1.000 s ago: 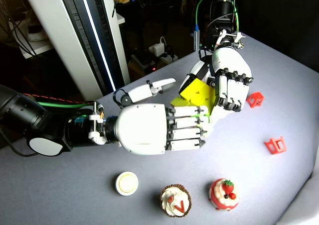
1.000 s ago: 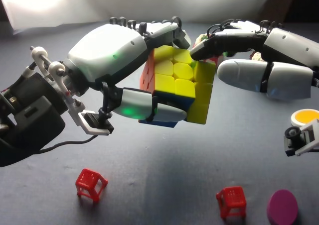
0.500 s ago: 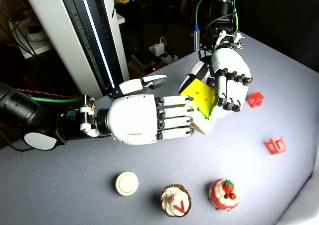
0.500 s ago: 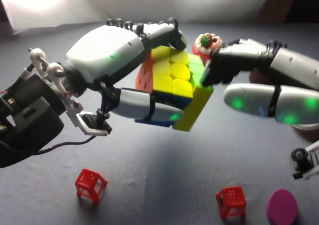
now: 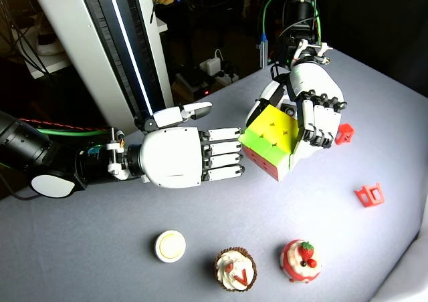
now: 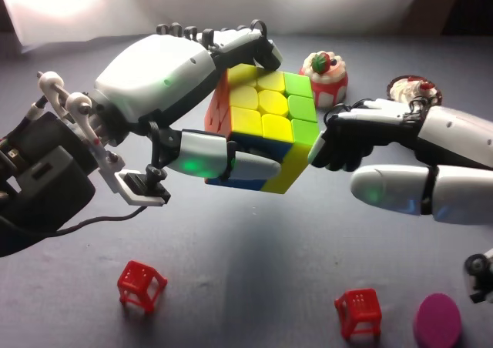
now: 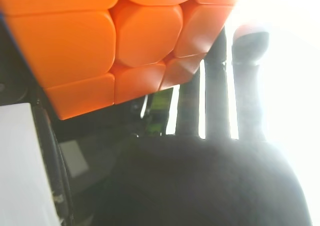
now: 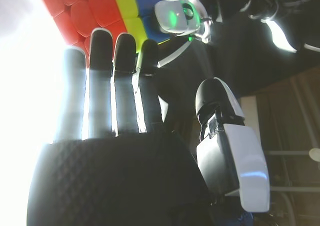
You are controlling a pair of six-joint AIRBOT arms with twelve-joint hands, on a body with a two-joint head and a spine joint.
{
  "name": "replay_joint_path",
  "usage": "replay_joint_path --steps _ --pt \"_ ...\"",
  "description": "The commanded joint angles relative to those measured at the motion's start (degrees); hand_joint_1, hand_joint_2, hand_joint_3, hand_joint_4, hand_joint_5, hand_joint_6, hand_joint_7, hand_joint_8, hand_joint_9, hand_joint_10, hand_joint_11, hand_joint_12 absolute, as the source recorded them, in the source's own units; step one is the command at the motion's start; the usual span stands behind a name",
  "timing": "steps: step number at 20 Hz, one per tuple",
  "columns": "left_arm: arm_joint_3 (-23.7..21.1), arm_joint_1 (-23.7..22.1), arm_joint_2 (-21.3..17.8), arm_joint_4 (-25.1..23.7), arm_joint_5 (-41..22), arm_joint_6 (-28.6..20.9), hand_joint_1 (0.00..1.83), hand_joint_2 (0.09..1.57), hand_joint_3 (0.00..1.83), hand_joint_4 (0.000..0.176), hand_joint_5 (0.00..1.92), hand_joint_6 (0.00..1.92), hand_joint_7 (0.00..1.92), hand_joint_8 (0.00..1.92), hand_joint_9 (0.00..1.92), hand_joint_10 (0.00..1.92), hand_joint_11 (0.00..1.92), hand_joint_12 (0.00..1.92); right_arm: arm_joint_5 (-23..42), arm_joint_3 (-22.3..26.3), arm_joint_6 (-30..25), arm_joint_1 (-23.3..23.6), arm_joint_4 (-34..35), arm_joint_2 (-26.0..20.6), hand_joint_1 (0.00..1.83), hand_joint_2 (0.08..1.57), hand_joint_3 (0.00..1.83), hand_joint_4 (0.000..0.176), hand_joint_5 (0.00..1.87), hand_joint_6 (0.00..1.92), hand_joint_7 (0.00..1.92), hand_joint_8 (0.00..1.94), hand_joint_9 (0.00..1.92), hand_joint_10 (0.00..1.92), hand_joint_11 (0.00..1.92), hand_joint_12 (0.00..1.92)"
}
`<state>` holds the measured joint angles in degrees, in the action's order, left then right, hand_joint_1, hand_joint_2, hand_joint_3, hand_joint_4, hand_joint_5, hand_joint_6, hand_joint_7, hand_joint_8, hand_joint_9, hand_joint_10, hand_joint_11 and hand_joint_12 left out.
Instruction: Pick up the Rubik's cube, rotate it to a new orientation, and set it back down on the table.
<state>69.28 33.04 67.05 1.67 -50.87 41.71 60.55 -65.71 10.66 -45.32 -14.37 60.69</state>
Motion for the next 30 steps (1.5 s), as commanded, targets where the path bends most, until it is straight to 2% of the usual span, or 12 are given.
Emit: replay_joint_path --steps 1,6,7,11,13,14,16,18,21,23,25,30 --pt "0.29 -0.60 0.10 0.51 -8.08 -1.19 0.95 1.41 0.00 0.000 0.49 1.70 0.66 1.33 0.65 1.71 0.72 1.92 8.27 0.52 2.15 1.04 2.12 -1.01 0.08 1.29 0.00 0.000 0.23 1.08 0.26 1.27 0.26 1.59 0.11 1.92" --pt "2.71 0.12 2.03 1.01 -4.56 -3.53 0.95 1.41 0.00 0.000 0.49 1.70 0.66 1.33 0.65 1.71 0.72 1.92 11.33 3.48 8.43 1.86 5.14 -5.57 0.00 1.32 0.00 0.000 0.26 1.06 0.27 1.05 0.21 1.44 0.06 1.86" --pt "3.08 0.21 2.30 1.22 -3.69 -3.58 1.09 1.26 0.00 0.000 0.76 1.33 0.91 1.73 1.02 1.88 1.12 1.92 11.71 3.61 8.43 1.86 5.59 -5.97 0.00 1.33 0.00 0.000 0.26 1.09 0.28 1.08 0.23 1.48 0.05 1.88" --pt "5.68 0.18 4.07 1.48 1.84 -4.71 1.17 1.27 0.00 0.000 0.85 1.27 0.51 1.60 0.43 1.86 0.56 1.92 11.88 3.74 11.09 1.96 6.72 -7.01 0.00 1.34 0.00 0.000 0.26 1.09 0.28 1.08 0.22 1.46 0.01 1.87" --pt "6.26 0.10 4.25 1.48 3.50 -4.70 1.19 1.28 0.00 0.000 0.69 1.17 0.71 1.71 0.82 1.90 0.92 1.92 11.87 3.65 11.23 2.21 6.79 -7.08 0.00 1.33 0.00 0.000 0.26 1.09 0.31 1.05 0.24 1.43 0.03 1.85" --pt "6.24 0.11 4.14 1.47 3.85 -4.62 1.23 1.15 0.00 0.000 0.53 0.69 0.76 1.80 0.96 1.92 1.10 1.92 11.86 3.64 11.23 2.23 6.82 -7.17 0.00 1.32 0.00 0.000 0.27 1.08 0.32 1.00 0.25 1.39 0.04 1.83" --pt "5.95 0.22 3.71 1.32 3.84 -4.37 1.18 1.11 0.00 0.000 0.47 0.23 0.40 0.93 0.31 1.25 0.16 1.77 11.84 3.64 11.23 2.23 6.95 -7.35 0.01 1.33 0.00 0.000 0.27 1.07 0.34 0.99 0.25 1.38 0.06 1.84" --pt "5.18 0.60 2.76 1.22 2.49 -4.14 1.18 1.08 0.00 0.000 0.39 0.06 0.40 0.19 0.22 0.51 0.01 1.28 11.85 3.63 11.23 2.26 7.06 -7.49 0.00 1.33 0.00 0.000 0.27 1.06 0.33 0.96 0.26 1.38 0.08 1.82" --pt "3.78 0.74 1.22 1.38 0.94 -2.42 1.02 1.00 0.00 0.000 0.24 0.01 0.31 0.03 0.24 0.37 0.00 1.68 11.85 3.58 11.23 2.33 7.21 -7.55 0.00 1.34 0.00 0.000 0.26 1.07 0.34 0.96 0.25 1.38 0.09 1.85" --pt "3.02 0.96 0.19 1.67 -0.40 -1.75 0.92 0.94 0.00 0.047 0.13 0.00 0.11 0.00 0.03 0.32 0.00 1.79 11.85 3.58 11.23 2.33 7.21 -7.57 0.00 1.34 0.00 0.000 0.25 1.06 0.33 0.96 0.26 1.38 0.10 1.85" --pt "2.05 1.46 -0.94 2.08 -2.97 -1.50 0.77 0.97 0.00 0.118 0.00 0.00 0.00 0.00 0.00 0.01 0.00 0.18 11.86 3.59 11.23 2.34 7.23 -7.64 0.00 1.35 0.00 0.000 0.24 1.06 0.31 0.96 0.25 1.40 0.09 1.87" --pt "-0.60 3.29 -3.72 1.92 -10.97 -1.48 0.64 0.92 0.00 0.126 0.00 0.00 0.00 0.00 0.00 0.00 0.00 0.00 11.86 3.59 11.23 2.58 7.23 -7.93 0.00 1.34 0.00 0.000 0.19 0.92 0.30 0.82 0.21 1.30 0.03 1.82"
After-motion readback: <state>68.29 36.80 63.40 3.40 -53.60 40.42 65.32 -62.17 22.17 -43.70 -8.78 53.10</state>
